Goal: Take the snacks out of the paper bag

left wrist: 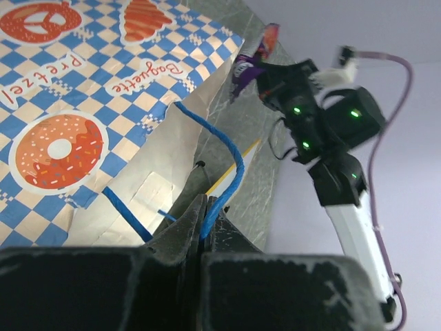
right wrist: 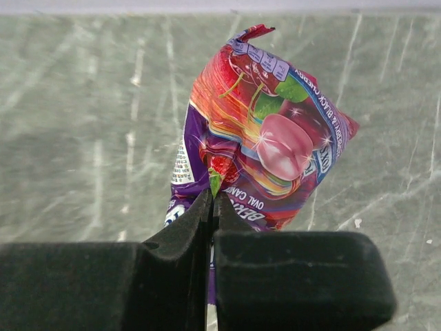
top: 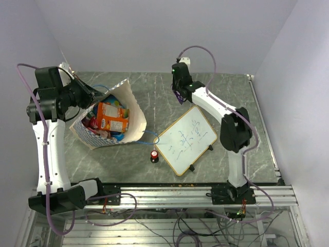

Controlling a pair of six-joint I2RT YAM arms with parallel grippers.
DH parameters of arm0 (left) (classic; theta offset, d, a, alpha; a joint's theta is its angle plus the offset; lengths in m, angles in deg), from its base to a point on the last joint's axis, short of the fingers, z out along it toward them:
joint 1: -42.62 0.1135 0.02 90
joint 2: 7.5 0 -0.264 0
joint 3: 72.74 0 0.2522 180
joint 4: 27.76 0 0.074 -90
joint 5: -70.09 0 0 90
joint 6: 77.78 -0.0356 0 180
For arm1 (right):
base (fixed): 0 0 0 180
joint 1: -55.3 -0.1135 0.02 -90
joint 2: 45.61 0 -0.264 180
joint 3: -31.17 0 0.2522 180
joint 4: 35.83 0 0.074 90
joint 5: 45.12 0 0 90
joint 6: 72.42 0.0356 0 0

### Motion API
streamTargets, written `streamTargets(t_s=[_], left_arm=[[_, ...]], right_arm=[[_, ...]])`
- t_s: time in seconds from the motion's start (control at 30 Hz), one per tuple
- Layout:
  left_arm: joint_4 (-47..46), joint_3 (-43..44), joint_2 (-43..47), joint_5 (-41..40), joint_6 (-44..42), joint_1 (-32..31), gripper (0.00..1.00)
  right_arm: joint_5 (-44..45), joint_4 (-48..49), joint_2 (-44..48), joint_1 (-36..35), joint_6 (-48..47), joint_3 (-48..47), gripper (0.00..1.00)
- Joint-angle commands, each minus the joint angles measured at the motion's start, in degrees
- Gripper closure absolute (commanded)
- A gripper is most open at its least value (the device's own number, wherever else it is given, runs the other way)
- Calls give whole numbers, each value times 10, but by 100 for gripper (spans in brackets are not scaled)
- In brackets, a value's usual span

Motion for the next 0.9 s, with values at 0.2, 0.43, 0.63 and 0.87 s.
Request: streamTargets(t_s=[0.2, 0.43, 0.63, 0.87], left_arm=[[33, 90, -33, 27, -66, -4, 93], [35, 90, -36, 33, -74, -4, 93], [30, 83, -31, 41, -77, -4, 93], [20, 68, -17, 43, -75, -3, 93]], right_arm=[[20, -66, -150, 19, -9, -142, 100], [-13, -102, -192, 19, -19, -200, 88], [-72, -157, -161, 19, -15, -216, 48], [-155, -216, -51, 14, 14, -146, 34]])
